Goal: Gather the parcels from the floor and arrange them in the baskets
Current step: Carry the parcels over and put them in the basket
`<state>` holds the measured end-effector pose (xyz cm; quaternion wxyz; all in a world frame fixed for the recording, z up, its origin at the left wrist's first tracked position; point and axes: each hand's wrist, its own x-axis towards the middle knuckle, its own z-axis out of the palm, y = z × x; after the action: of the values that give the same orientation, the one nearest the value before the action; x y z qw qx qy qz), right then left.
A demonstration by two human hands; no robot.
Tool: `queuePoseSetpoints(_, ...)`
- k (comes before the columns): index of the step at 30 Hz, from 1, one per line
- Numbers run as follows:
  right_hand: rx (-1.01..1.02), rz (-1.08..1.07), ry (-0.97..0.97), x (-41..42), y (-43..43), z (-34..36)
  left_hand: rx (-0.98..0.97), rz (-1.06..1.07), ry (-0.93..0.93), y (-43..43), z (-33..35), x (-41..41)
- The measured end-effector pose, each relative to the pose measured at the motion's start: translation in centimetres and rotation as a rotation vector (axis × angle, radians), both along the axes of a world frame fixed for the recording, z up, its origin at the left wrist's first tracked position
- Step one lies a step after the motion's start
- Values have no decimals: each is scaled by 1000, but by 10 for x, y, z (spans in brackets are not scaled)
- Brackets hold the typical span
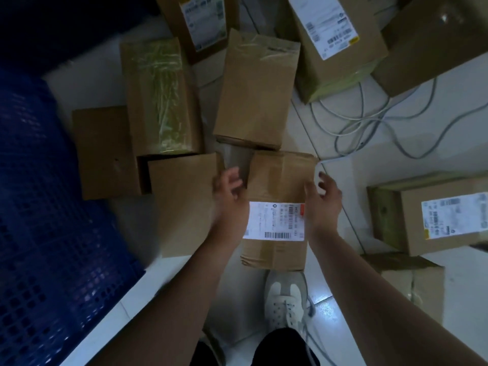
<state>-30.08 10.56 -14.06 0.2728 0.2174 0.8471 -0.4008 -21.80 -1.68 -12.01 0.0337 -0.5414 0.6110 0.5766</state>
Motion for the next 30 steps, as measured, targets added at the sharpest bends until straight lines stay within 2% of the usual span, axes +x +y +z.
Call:
queuePoseSetpoints(2,-30,60,108,-13,-25,4,-197,46,35,-23,5,-19)
queuePoseSetpoints(5,-37,218,173,-39,-67,9,-332,19,67,-56,-1,-51)
queuePoseSetpoints(6,-13,273,131,-49,-82,9,-316,15,43,-66,-5,-62)
queuePoseSetpoints(9,-32,307,-50,-70,-118,14,-93,72,-30,-87,-2,-87)
queuePoseSetpoints(13,-102,272,107,-76,-135,32,-67,157,22,-102,10,-90)
queuePoseSetpoints(18,-327,23,218,-74,-135,68,-167,269,150,-99,30,-62)
queuePoseSetpoints(20,-372,-70,227,-72,-127,80,-62,291,157,-93,37,-53)
queuePoseSetpoints(22,-431,-158,231,-69,-116,84,121,305,140,-92,49,-53)
queuePoseSetpoints(25,-513,-247,155,-54,-100,88,362,211,163,-96,70,-55)
queuePoseSetpoints(28,-498,-73,139,-35,-87,89,269,105,201,-94,83,-54)
queuePoseSetpoints(30,-552,13,61,-30,-84,94,185,78,219,-95,85,-48)
